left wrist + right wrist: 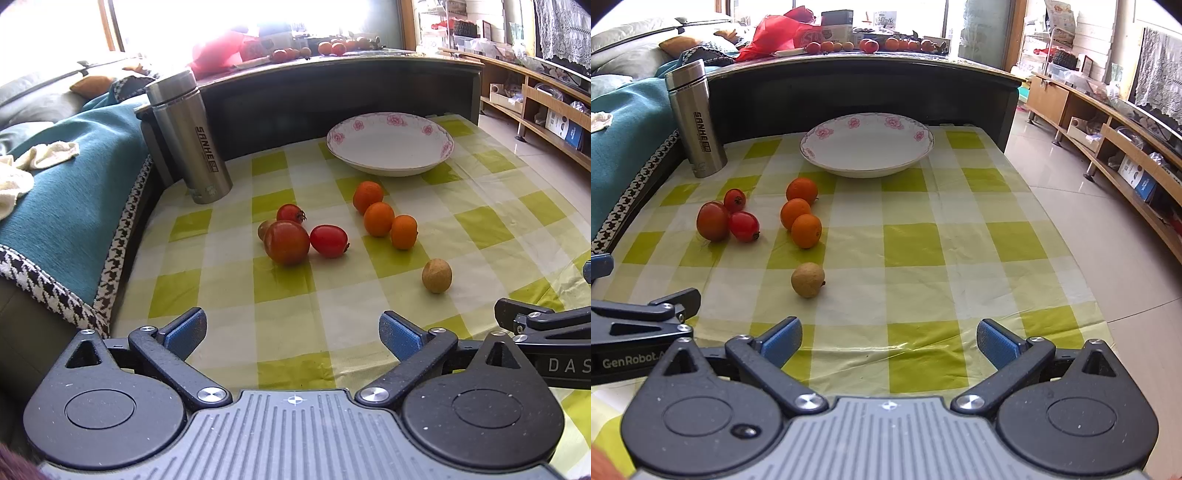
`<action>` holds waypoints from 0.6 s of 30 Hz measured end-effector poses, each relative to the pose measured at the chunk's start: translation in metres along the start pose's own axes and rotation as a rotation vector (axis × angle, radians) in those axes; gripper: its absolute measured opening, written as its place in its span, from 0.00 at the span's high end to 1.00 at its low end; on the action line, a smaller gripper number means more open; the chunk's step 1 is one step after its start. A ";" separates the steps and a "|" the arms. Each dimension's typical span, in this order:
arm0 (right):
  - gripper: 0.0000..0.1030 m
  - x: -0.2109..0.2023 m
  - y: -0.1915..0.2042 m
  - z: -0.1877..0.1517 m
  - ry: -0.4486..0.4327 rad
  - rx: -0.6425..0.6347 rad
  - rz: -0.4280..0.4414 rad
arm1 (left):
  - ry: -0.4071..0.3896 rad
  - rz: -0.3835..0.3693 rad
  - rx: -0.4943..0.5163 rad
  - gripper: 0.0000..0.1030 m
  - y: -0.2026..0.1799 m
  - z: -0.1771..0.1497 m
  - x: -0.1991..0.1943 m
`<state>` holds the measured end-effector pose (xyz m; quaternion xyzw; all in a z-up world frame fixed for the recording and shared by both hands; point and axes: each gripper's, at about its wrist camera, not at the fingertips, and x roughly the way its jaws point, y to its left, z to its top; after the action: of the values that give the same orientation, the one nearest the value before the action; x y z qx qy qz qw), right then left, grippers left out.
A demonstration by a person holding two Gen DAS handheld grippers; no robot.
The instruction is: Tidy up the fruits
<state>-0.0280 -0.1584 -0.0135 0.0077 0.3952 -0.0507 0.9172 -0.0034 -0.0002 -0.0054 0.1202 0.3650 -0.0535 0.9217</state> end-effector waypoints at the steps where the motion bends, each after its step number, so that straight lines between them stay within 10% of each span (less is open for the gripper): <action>1: 0.00 0.000 0.000 0.000 0.001 -0.002 0.001 | 0.001 0.000 0.001 0.02 0.000 0.000 0.000; 18: 0.01 0.003 0.001 -0.001 0.016 -0.010 0.019 | 0.016 -0.005 0.002 0.04 0.000 -0.003 0.002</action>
<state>-0.0263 -0.1572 -0.0165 0.0074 0.4027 -0.0400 0.9144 -0.0038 0.0007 -0.0090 0.1207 0.3727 -0.0555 0.9184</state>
